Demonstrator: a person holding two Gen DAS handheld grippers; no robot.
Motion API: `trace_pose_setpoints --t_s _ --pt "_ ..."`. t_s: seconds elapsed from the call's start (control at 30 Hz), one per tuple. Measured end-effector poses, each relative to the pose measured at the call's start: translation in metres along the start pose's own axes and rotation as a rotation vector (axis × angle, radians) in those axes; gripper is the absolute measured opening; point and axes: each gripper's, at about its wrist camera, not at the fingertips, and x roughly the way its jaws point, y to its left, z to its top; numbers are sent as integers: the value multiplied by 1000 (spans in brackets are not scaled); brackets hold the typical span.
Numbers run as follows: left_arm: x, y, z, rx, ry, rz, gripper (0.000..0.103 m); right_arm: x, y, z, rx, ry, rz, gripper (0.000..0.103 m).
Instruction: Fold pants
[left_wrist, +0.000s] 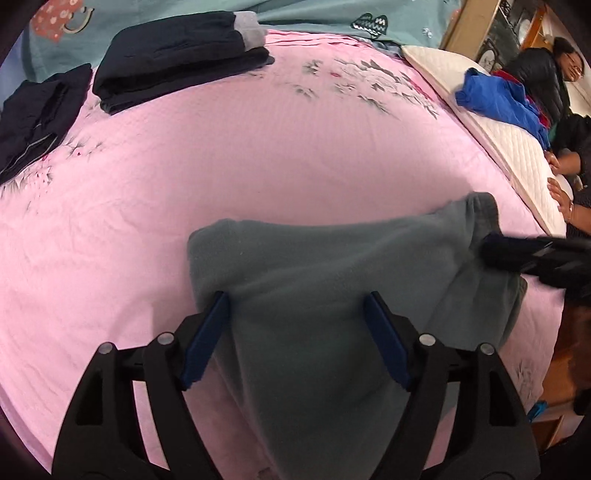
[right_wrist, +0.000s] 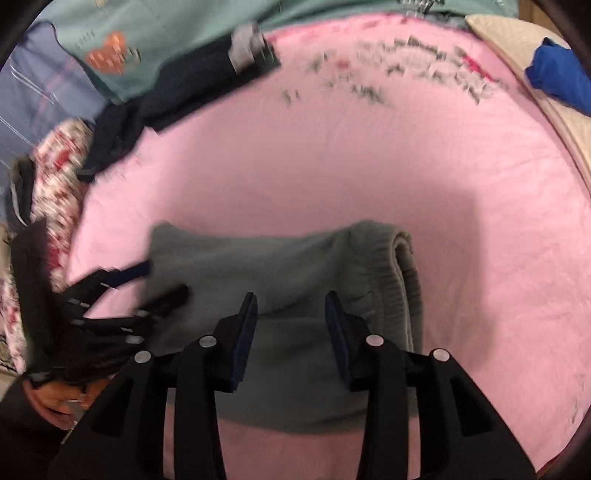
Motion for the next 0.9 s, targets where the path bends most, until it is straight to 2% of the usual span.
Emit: trace_pose_setpoints --t_s 0.13,0.2,0.3,0.33,0.37,0.43,0.5,0.6,0.7,0.9 --pt "-10 10 1 -16 5 1 77 -38 -5 -7 4 -78 -70 60" --pt "-12 15 2 -23 6 26 77 -43 -15 -5 13 -77 -79 62" --pt "-16 24 7 -53 4 75 80 -38 -28 7 20 -67 -90 62" --pt "-17 27 7 -62 5 103 83 -33 -30 11 25 -56 -88 64" --pt "-17 32 7 -78 9 143 87 -26 -35 16 26 -39 -85 68" --pt "-8 38 6 -108 41 164 90 -5 -42 25 7 17 -75 68" --pt "3 43 5 -154 87 126 90 18 -47 28 -10 93 -66 68" --pt "8 49 9 -212 107 80 90 42 -53 30 -22 184 -34 69" --pt "10 54 11 -243 127 60 90 42 -53 33 -60 170 -11 69" --pt "9 67 6 -301 159 52 92 41 -59 33 -48 188 56 68"
